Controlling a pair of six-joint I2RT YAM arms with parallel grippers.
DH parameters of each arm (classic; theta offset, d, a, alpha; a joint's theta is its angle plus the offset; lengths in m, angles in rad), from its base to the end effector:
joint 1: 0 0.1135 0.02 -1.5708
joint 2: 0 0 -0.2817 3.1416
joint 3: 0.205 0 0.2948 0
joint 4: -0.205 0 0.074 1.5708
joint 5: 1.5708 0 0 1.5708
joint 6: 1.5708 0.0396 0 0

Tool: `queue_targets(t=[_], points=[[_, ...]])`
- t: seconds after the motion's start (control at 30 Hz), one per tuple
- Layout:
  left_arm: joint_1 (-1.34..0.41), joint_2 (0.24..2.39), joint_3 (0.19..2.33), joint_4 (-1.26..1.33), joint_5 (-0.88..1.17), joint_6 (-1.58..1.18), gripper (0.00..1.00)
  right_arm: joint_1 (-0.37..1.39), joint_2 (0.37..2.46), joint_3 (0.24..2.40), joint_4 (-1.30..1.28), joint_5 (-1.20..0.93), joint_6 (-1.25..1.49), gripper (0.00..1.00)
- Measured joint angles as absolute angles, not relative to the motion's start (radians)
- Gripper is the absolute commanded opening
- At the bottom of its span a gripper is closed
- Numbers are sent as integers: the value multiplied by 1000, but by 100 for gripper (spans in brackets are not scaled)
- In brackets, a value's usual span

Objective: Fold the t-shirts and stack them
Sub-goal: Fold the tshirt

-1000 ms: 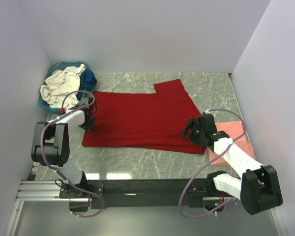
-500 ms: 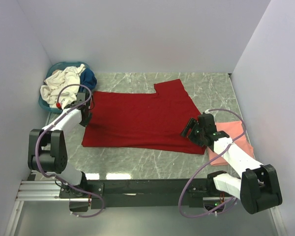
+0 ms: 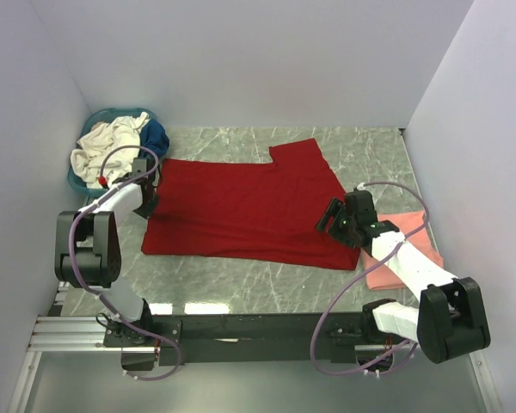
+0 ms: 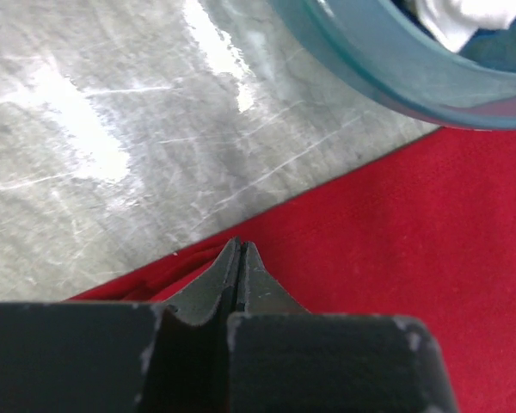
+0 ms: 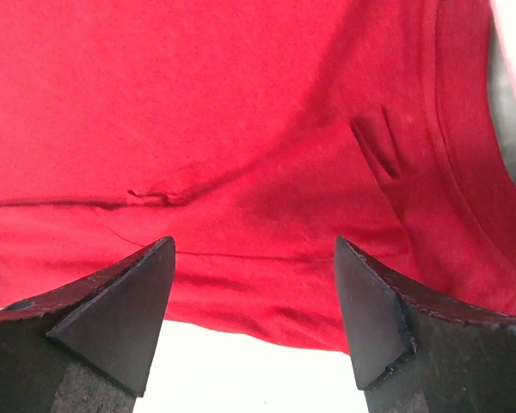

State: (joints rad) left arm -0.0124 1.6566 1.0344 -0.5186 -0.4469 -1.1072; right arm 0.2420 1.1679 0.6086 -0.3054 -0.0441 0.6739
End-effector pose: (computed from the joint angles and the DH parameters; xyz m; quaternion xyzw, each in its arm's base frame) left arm 0.3596 0.0127 0.1750 -0.5362 0.7889 0.0730 0.2912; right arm 0.2517 0.0639 0.1840 0.1936 0.9179 0.1714 0.3009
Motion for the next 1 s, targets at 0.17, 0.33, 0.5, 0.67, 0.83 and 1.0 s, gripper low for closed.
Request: queue_targets(t=[0.17,0.33,0.5,0.67,0.83,1.0], points=[[-10,1664,1042,-502,-415,-1077,31,242,1183,637,-299,-33,659,82],[-8,1629,1042,-498,-389,-1063,52,242,1208,650,-307,-27,641,82],[-8,1448,979,-507,-391,-1074,56,242,1211,659,-330,-27,634,82],[5,1252,794,-515,-389,-1114,55,242,1128,646,-382,-28,660,82],[28,1157,591,-524,-361,-1153,52,241,1016,574,-443,-49,719,80],[28,1101,495,-499,-319,-1176,49,241,951,508,-507,-70,776,78]])
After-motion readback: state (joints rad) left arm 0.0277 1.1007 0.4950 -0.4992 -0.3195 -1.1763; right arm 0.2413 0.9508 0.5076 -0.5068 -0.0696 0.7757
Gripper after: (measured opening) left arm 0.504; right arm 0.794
